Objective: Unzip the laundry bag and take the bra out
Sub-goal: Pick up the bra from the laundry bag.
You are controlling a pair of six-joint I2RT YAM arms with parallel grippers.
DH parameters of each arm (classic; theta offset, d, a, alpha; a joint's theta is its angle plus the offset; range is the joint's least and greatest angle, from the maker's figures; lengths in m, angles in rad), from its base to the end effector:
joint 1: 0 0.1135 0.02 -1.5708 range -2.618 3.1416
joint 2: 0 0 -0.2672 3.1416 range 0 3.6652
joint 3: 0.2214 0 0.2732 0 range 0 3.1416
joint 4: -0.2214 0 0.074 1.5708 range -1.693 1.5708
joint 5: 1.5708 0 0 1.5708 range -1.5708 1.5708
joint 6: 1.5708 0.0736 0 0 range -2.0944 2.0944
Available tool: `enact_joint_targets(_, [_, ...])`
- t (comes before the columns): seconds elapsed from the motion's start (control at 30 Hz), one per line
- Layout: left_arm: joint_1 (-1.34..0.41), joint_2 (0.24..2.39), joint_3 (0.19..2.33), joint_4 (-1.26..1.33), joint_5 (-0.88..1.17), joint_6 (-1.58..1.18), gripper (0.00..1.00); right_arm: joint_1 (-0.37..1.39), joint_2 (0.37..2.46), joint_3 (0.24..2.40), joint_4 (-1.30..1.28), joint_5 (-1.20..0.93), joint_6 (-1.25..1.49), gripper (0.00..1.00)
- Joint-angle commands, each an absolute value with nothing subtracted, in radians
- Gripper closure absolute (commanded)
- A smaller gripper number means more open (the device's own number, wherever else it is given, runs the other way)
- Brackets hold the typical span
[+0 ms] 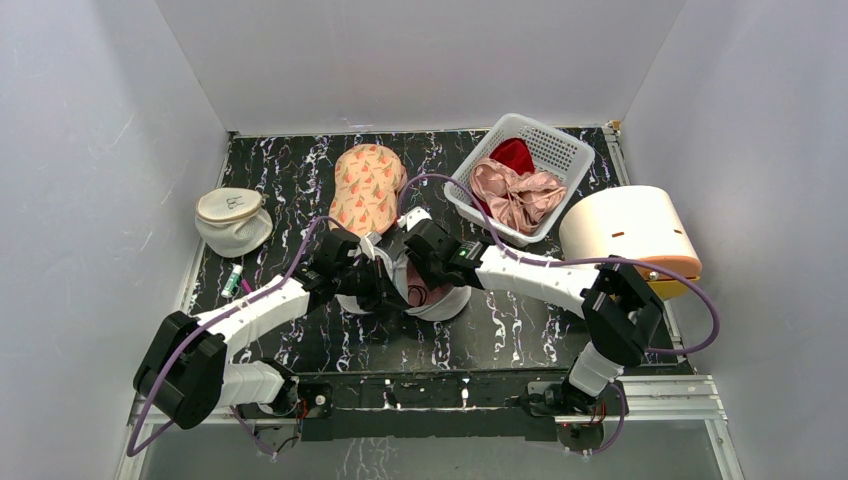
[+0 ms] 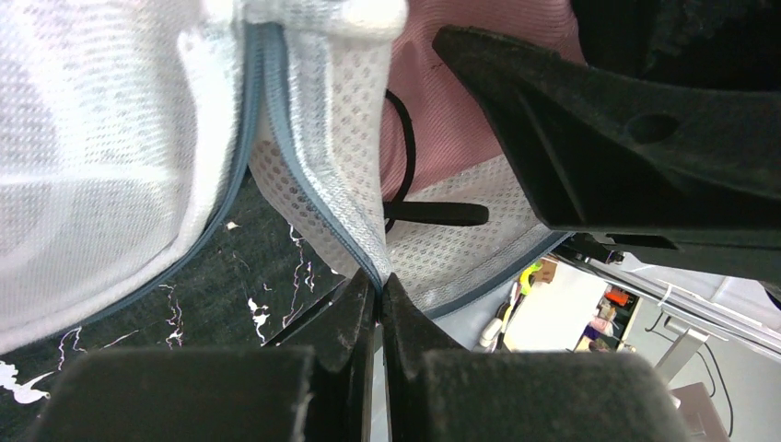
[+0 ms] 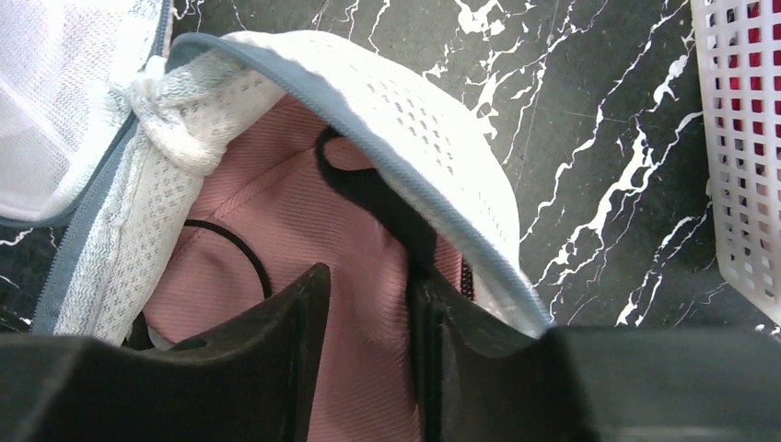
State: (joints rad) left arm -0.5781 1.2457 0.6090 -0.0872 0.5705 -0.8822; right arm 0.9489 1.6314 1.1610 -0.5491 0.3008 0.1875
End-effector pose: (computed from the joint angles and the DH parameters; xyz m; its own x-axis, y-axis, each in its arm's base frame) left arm 0.2182 -0.1898 0.1664 -0.9692 -0.1435 -0.1999 0.0793 0.5869 -0.8058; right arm 0.2371 0.2933 0.1900 -0.6154 -0.5530 -0.5617 -0.5813 0.7997 -0.1503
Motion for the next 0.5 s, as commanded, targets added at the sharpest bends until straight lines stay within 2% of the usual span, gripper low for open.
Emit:
enact_joint_targets(0.0, [-0.583, 1.220, 0.625, -0.109, 0.596, -0.879, 1.00, 0.952, 1.596, 1.159, -0.491, 0.300, 0.218, 0.71])
enact_joint_targets(0.07, [-0.581, 1.222, 0.628, -0.110, 0.597, -0.879, 1.00, 0.953, 1.591, 1.182, -0.525, 0.289, 0.237, 0.77])
enact_joint_targets(0.23, [-0.581, 1.226, 0.636, -0.109, 0.596, -0.879, 1.00, 0.953, 1.547, 1.217, -0.570, 0.211, 0.307, 0.79])
enact_joint_targets(0.4, [-0.582, 1.226, 0.641, -0.104, 0.596, -0.887, 1.00, 0.953, 1.500, 1.219, -0.584, 0.128, 0.439, 0.67])
enact_joint_targets(0.47, [-0.581, 1.228, 0.641, -0.102, 0.598, -0.887, 1.00, 0.953, 1.475, 1.186, -0.543, 0.099, 0.472, 0.67])
